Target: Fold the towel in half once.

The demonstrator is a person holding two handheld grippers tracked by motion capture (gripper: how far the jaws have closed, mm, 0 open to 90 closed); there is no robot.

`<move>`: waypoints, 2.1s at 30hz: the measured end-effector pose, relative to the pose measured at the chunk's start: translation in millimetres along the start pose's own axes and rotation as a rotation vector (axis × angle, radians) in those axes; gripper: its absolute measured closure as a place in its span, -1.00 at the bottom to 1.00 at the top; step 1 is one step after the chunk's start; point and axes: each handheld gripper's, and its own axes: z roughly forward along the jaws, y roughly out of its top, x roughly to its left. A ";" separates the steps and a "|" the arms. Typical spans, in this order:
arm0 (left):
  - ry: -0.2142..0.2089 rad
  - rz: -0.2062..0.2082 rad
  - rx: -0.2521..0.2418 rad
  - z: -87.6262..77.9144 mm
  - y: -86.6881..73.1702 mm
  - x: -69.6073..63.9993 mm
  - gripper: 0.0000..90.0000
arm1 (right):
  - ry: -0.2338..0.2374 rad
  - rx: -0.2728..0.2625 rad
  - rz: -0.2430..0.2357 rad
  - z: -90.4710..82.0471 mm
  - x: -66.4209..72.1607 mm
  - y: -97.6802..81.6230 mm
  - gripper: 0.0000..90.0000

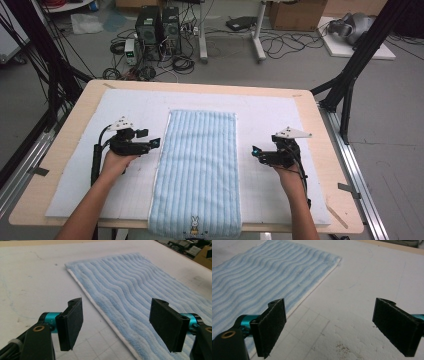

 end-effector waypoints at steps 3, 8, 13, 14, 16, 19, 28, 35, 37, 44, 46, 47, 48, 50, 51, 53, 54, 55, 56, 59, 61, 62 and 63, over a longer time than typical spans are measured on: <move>-0.002 -0.005 -0.003 6.8 7.3 1.5 -0.42 | 0.002 -0.006 0.009 -0.5 -1.3 0.0 -0.76; 0.026 -0.044 0.034 23.6 21.4 4.0 -0.50 | 0.012 -0.018 0.021 -1.6 -2.3 0.0 -0.76; 0.051 -0.063 0.040 37.5 23.3 8.7 -0.50 | 0.013 -0.018 0.022 -1.2 -3.5 -0.2 -0.76; 0.069 -0.061 0.053 40.3 21.3 10.2 -0.50 | 0.012 -0.017 0.023 -0.9 -3.4 -0.2 -0.76; 0.092 -0.040 0.074 44.3 17.9 12.9 -0.39 | 0.012 -0.014 0.023 -0.4 -3.2 -0.2 -0.76; 0.100 -0.053 0.057 49.6 16.6 14.1 -0.31 | 0.015 -0.013 0.021 0.4 -2.7 -0.3 -0.76; 0.171 0.011 0.169 73.8 18.6 10.0 -0.15 | 0.016 -0.011 0.032 -0.1 -3.5 -0.8 -0.76; 0.194 0.165 0.230 85.6 15.2 -3.3 0.31 | 0.017 -0.016 0.037 -1.0 -4.7 -0.9 -0.76; 0.176 0.197 0.238 85.8 15.2 -6.0 0.50 | 0.017 -0.016 0.039 -1.0 -4.7 -0.9 -0.76; 0.119 0.081 0.222 85.0 14.0 0.4 0.88 | -0.039 -0.044 0.037 2.1 -0.8 1.4 -0.76; 0.108 0.038 0.208 85.1 13.1 2.8 0.90 | -0.028 -0.049 0.047 5.2 0.4 2.8 -0.76; 0.101 0.025 0.207 84.6 12.9 4.7 0.91 | -0.015 -0.048 0.052 9.1 1.2 3.8 -0.76; 0.093 0.003 0.198 84.6 12.3 5.9 0.91 | -0.010 -0.042 0.055 12.7 2.9 4.5 -0.76; 0.080 -0.019 0.193 84.1 11.7 8.5 0.91 | -0.012 -0.021 0.048 21.3 6.6 5.5 -0.76; 0.077 -0.023 0.190 84.2 11.6 9.0 0.91 | -0.011 -0.009 0.046 26.0 8.6 5.9 -0.76; 0.076 -0.024 0.190 84.2 11.5 9.0 0.91 | -0.006 0.018 0.046 36.3 11.3 6.7 -0.72; 0.076 -0.024 0.189 84.2 11.5 9.0 0.91 | -0.001 0.029 0.053 41.4 12.4 7.5 -0.58; 0.076 -0.024 0.191 84.1 11.5 9.0 0.91 | 0.005 0.032 0.054 46.3 12.6 8.4 -0.36; 0.078 -0.024 0.190 84.2 11.5 8.7 0.91 | 0.004 0.038 0.065 50.9 13.1 9.5 -0.23; 0.078 -0.024 0.189 84.2 11.4 8.7 0.91 | 0.019 0.050 0.109 67.5 11.6 12.3 0.12; 0.075 -0.029 0.188 84.2 11.4 9.0 0.91 | 0.021 0.075 0.133 80.8 12.3 15.1 0.18; 0.075 -0.030 0.189 84.2 11.4 9.3 0.91 | 0.023 0.083 0.133 84.8 12.8 16.1 0.22; 0.074 -0.031 0.188 84.2 11.4 9.3 0.91 | 0.024 0.103 0.130 91.1 14.0 18.2 0.23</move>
